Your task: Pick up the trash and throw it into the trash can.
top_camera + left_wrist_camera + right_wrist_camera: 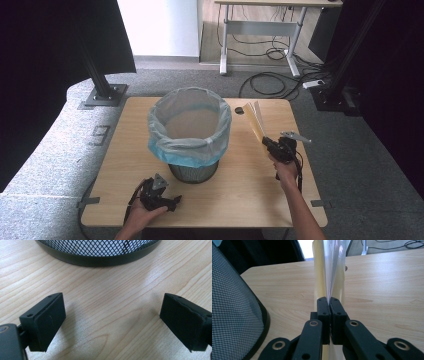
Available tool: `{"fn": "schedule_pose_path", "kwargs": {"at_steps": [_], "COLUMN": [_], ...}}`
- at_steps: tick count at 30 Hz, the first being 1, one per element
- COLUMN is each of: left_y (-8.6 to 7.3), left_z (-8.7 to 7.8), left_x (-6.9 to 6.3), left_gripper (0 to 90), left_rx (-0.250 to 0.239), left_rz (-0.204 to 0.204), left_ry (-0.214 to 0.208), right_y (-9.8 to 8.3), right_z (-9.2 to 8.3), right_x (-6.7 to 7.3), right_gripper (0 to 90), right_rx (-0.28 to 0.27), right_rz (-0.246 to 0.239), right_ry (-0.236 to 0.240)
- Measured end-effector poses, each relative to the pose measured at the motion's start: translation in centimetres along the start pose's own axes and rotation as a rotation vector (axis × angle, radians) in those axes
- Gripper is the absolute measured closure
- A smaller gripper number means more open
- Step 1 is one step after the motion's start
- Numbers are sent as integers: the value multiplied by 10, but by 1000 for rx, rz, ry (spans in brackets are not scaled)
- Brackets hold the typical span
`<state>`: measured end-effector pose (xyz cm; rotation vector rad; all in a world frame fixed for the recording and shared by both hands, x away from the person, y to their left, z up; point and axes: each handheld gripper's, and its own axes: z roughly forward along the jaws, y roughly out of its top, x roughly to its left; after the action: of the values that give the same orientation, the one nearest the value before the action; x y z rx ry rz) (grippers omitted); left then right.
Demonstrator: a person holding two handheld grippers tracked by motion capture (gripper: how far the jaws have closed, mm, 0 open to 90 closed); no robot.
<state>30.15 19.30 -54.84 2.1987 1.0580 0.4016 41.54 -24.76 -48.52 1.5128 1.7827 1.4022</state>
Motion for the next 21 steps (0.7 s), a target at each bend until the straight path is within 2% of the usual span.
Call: {"fn": "schedule_pose_path", "kwargs": {"at_steps": [9, 16, 21], "left_y": [0, 0, 0], "left_z": [0, 0, 0], "left_x": [0, 0, 0], "left_gripper": [59, 59, 59], "left_rx": [0, 0, 0], "left_rz": [2, 2, 4], "left_ry": [-2, -3, -3], "right_y": [10, 19, 25], "right_z": [-6, -13, -19], "right_x": [12, 19, 25], "right_gripper": [875, 875, 875], "right_rx": [-29, -51, -78], "right_rz": [-27, -42, -28], "right_ry": [31, 30, 71]}}
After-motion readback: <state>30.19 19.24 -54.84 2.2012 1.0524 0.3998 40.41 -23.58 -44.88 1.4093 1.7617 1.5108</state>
